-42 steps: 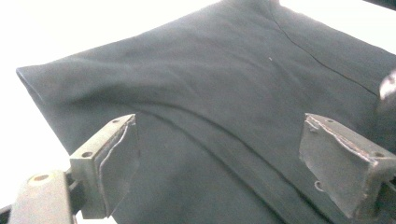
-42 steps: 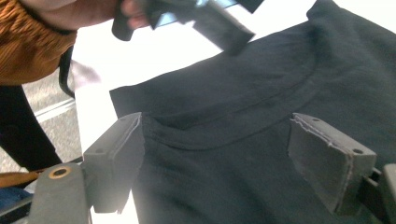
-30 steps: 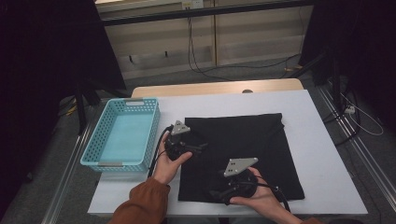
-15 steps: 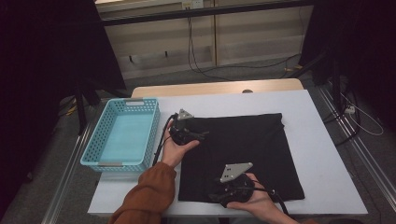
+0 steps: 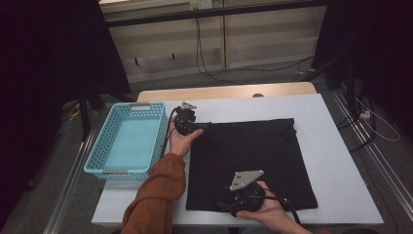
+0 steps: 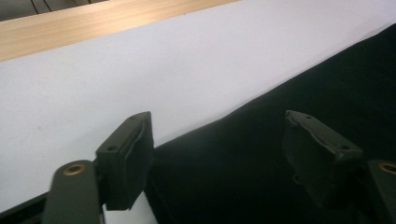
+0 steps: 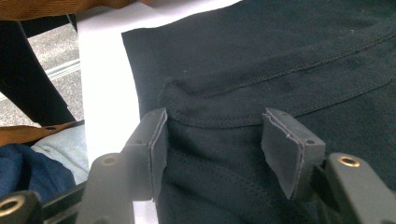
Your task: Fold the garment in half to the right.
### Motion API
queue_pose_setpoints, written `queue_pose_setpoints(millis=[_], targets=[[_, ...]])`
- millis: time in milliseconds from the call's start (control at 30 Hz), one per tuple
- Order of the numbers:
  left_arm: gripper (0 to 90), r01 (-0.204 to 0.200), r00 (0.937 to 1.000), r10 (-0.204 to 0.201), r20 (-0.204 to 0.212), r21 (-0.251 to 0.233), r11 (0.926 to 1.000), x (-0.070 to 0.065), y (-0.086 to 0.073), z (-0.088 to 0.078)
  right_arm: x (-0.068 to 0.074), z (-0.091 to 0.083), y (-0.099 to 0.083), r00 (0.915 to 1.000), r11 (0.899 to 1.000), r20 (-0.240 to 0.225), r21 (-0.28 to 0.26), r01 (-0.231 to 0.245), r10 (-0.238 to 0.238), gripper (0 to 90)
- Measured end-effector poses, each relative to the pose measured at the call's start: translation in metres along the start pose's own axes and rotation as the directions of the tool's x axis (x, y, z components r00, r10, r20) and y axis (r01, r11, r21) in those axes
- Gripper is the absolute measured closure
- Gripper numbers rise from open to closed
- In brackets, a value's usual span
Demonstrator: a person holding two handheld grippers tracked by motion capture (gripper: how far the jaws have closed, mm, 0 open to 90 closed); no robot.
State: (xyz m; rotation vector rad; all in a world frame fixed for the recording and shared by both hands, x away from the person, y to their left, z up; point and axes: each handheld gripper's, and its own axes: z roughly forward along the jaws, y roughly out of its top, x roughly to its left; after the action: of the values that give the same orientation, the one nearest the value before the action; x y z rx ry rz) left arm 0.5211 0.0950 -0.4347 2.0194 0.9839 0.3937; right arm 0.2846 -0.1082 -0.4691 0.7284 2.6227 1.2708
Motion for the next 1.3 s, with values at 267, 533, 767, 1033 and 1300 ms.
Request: queue_pose_setpoints(millis=[267, 533, 767, 1033, 1300], targets=[[35.9, -0.011, 0.9995, 0.013, -0.029, 0.074, 0.9972, 0.011, -0.006, 0.005, 0.0, 0.0, -0.001, 1.0, 1.0, -0.006, -0.008, 0.001, -0.001, 42.2], [47.0, 0.046, 0.9979, -0.041, -0.049, 0.096, 0.9943, 0.02, -0.013, 0.009, 0.0, 0.0, -0.002, 1.0, 1.0, -0.003, -0.014, -0.002, 0.001, 42.2], [51.6, 0.064, 0.9976, -0.062, -0.03, 0.091, 0.9938, 0.021, -0.021, 0.011, 0.0, 0.0, -0.002, 1.0, 1.0, -0.004, -0.013, -0.003, 0.003, 42.1], [57.5, 0.022, 0.9992, -0.018, -0.035, 0.115, 0.9931, 0.015, -0.019, 0.012, 0.0, 0.0, 0.0, 1.0, 1.0, -0.002, 0.004, 0.0, 0.0, 41.9], [80.9, 0.065, 0.9979, -0.065, -0.003, 0.113, 0.9915, 0.011, -0.019, 0.012, 0.002, 0.001, 0.001, 0.9999, 1.0, 0.01, 0.004, -0.006, 0.005, 41.7]])
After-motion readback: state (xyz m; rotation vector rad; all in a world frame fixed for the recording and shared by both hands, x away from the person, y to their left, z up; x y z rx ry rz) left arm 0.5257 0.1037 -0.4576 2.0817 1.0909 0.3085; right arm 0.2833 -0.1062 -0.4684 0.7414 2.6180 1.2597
